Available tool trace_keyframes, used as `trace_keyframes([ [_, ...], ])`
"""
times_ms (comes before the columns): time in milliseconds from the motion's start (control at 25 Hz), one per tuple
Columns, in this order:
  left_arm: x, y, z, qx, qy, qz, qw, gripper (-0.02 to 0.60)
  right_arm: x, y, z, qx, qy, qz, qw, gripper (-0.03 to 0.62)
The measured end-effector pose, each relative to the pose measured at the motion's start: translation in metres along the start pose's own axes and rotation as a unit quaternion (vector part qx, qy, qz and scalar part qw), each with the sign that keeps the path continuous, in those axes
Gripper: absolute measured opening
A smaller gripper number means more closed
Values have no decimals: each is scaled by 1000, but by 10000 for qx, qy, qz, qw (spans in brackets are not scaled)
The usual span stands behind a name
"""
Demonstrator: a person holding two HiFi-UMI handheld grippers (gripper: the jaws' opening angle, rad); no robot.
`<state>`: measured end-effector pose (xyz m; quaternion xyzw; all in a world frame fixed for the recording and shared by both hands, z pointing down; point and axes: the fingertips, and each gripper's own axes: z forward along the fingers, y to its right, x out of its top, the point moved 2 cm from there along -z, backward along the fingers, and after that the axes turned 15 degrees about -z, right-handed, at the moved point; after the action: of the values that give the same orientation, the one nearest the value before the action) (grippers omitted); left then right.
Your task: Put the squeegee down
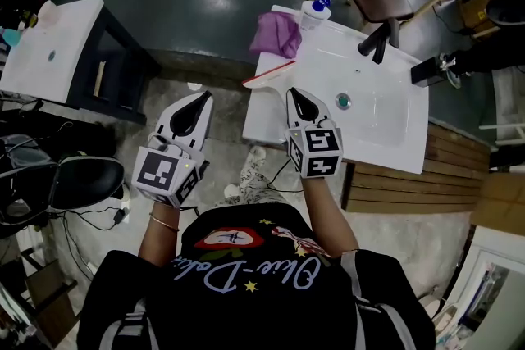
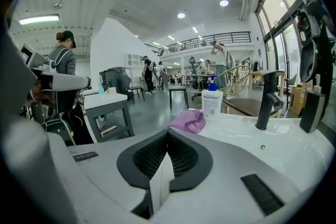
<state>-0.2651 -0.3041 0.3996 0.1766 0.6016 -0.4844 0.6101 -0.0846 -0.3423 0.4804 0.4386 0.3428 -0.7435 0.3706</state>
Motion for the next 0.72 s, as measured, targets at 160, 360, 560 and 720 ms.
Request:
trace_keyframes([
  [160, -6, 4, -2, -30, -110, 23, 9999, -3, 5, 1, -5, 26, 93, 85, 9999, 12],
  [360, -8, 8, -5, -42, -135, 50, 9999, -3, 12, 6, -14, -78, 262, 117, 9996, 12],
  [560, -7, 10, -7, -48, -72, 57, 9999, -3, 22, 6, -21, -44, 470, 135, 9988, 12],
  [720, -6, 12, -8, -88, 97, 38, 9999, -3, 34, 1, -26, 74, 715, 106, 9974, 12],
])
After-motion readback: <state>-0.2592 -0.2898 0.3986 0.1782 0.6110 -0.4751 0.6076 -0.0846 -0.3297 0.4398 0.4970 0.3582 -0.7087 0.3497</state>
